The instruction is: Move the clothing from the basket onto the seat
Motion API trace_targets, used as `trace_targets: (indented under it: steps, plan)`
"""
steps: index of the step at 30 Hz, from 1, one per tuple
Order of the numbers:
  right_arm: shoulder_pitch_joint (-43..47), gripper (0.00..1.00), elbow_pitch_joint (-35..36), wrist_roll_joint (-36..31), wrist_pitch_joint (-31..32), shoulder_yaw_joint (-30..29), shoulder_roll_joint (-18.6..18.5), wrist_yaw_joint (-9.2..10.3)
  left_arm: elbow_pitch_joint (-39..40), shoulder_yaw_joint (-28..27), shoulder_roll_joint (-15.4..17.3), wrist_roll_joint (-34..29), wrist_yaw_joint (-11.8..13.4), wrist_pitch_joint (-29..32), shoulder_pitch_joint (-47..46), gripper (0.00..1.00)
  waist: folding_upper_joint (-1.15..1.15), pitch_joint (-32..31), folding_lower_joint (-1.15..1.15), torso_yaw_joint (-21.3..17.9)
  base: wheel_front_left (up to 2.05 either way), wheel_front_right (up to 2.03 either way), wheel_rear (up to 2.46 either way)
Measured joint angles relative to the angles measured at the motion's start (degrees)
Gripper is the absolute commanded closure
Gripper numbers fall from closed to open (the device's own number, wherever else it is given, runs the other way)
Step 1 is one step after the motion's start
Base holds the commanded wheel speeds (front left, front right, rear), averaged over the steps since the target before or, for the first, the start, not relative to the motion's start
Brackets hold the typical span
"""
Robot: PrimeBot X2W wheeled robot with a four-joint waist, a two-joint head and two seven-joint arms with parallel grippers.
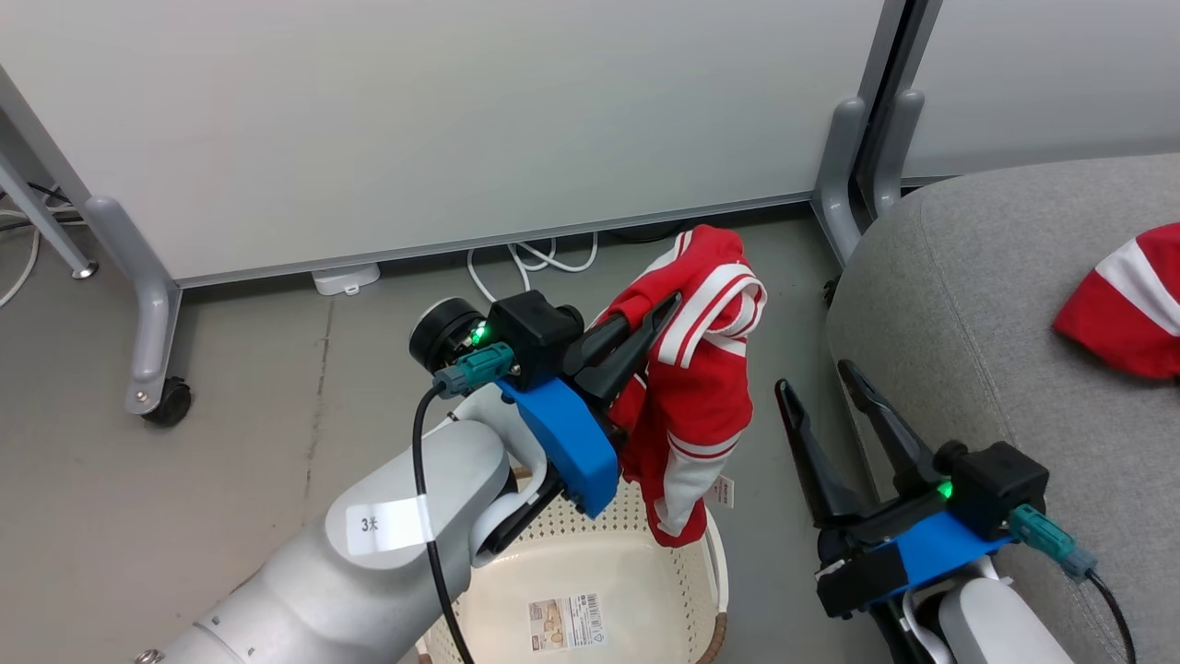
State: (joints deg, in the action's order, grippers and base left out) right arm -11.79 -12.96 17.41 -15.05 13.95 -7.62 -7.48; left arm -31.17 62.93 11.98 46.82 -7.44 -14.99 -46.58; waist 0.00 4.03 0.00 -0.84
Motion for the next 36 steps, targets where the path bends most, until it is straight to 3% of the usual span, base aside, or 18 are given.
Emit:
trace_targets:
  steps: [8,26,27,28,36]
  plan:
    - [-3.08,0.00,-2.05,1.41,0.00,5.90,-0.74,-0.01,0.14,0.25,-0.51,-0.51,0.00,0.00,0.00,1.00,0.00,0.39,0.00,0.57,0.00,0.00,0.00]
    - [-9.81,0.00,-12.38,3.04,0.00,11.84,0.23,-0.01,1.31,1.23,-1.47,-0.93,0.00,0.00,-0.08,1.00,0.00,1.20,0.00,2.21,0.00,0.00,0.00]
    - [-10.03,0.56,-13.03,3.19,0.00,11.92,0.33,0.00,1.31,1.27,-1.47,-0.93,0.00,0.00,-0.10,1.00,0.00,1.24,0.00,2.23,0.00,0.00,0.00]
    - [-10.23,0.99,-13.56,3.24,0.00,11.96,0.45,-0.01,1.31,1.30,-1.46,-0.93,0.00,0.00,-0.15,1.00,0.00,1.29,0.00,2.23,0.00,0.00,0.00]
    - [-11.07,1.00,-14.50,4.02,0.00,11.82,0.88,0.00,1.30,1.24,-1.30,-0.92,0.00,0.00,-0.26,1.00,0.00,1.40,0.00,2.00,0.00,0.00,0.00]
